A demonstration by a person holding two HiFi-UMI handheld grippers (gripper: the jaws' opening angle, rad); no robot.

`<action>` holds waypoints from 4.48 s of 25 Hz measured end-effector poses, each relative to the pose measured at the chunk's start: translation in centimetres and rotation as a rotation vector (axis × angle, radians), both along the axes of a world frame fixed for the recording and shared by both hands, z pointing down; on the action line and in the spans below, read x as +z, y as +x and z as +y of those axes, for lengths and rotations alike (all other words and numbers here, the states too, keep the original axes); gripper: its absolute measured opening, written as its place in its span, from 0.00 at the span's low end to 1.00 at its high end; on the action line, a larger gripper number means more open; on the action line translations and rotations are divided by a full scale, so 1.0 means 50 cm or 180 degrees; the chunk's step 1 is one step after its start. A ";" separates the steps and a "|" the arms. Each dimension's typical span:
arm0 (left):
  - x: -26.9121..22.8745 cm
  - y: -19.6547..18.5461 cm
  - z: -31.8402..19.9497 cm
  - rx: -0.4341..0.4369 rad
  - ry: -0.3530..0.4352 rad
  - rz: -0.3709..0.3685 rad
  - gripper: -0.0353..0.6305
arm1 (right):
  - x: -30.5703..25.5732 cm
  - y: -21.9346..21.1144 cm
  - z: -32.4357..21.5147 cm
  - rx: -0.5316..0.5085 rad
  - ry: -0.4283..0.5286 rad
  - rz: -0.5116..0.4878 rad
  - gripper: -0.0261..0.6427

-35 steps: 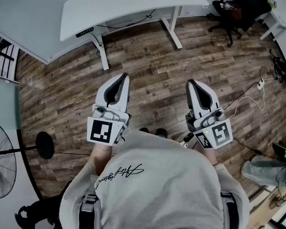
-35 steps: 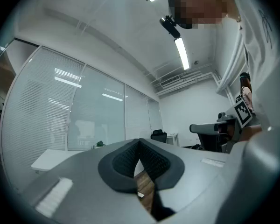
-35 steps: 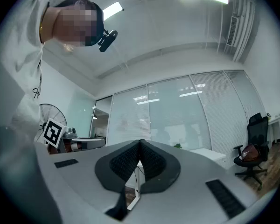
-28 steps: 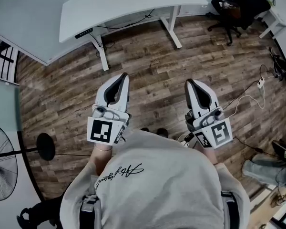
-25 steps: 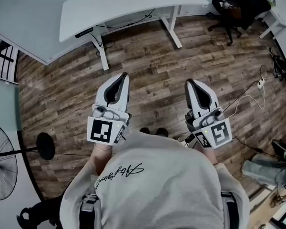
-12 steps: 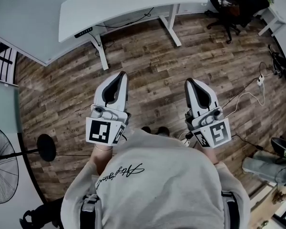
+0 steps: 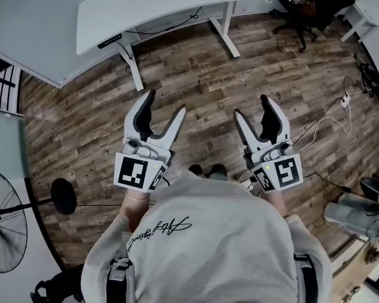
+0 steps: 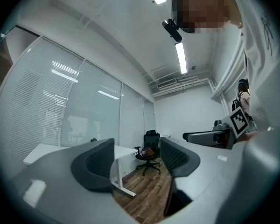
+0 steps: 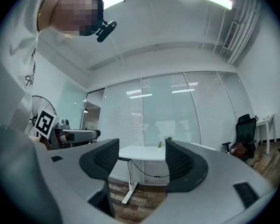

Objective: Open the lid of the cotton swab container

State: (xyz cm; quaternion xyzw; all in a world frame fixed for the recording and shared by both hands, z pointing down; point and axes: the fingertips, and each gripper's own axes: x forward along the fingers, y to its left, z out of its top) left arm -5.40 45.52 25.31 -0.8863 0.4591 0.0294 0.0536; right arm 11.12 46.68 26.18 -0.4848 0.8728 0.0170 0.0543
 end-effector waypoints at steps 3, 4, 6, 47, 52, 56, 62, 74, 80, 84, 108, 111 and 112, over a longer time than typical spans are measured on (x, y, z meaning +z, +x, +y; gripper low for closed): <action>0.010 0.003 0.005 0.0036 -0.0029 -0.0033 0.57 | 0.014 0.003 0.000 0.0107 -0.0045 -0.0044 0.60; 0.010 0.001 0.006 0.0023 -0.0027 -0.0032 0.59 | 0.016 0.005 0.001 0.0146 -0.0043 -0.0064 0.65; 0.006 -0.008 0.006 0.0001 -0.0012 -0.0019 0.62 | 0.015 0.006 0.001 0.0204 -0.0034 -0.0098 0.72; 0.025 -0.059 -0.299 -0.0127 0.0035 -0.0014 0.68 | 0.021 -0.039 -0.357 0.0017 0.0037 -0.0029 0.79; 0.016 -0.049 -0.388 -0.0233 0.0020 -0.0042 0.68 | 0.019 -0.032 -0.455 -0.0090 0.0023 -0.0055 0.79; 0.010 -0.028 -0.455 -0.0287 0.0009 -0.0058 0.68 | 0.013 -0.011 -0.527 -0.0140 0.0027 -0.0090 0.79; 0.005 0.000 -0.547 -0.0349 0.0042 -0.0073 0.68 | 0.006 0.017 -0.623 -0.0196 0.0078 -0.0090 0.78; 0.016 0.037 -0.641 -0.0444 -0.0022 -0.0071 0.68 | 0.011 0.052 -0.731 -0.0298 0.0062 -0.0084 0.78; 0.024 0.029 -0.654 -0.0429 -0.0070 -0.0110 0.68 | 0.013 0.044 -0.741 -0.0334 0.0029 -0.0134 0.78; 0.010 0.030 -0.659 -0.0440 0.0005 -0.0103 0.68 | 0.009 0.032 -0.742 -0.0399 0.0048 -0.0136 0.77; 0.053 0.036 -0.720 -0.0475 -0.0140 -0.0175 0.68 | 0.038 0.038 -0.798 -0.0464 -0.0058 -0.0203 0.75; 0.053 0.036 -0.757 -0.0418 -0.0118 -0.0166 0.68 | 0.036 0.038 -0.829 -0.0431 -0.0045 -0.0167 0.75; 0.052 0.036 -0.773 -0.0410 -0.0107 -0.0157 0.68 | 0.032 0.039 -0.843 -0.0419 -0.0029 -0.0164 0.75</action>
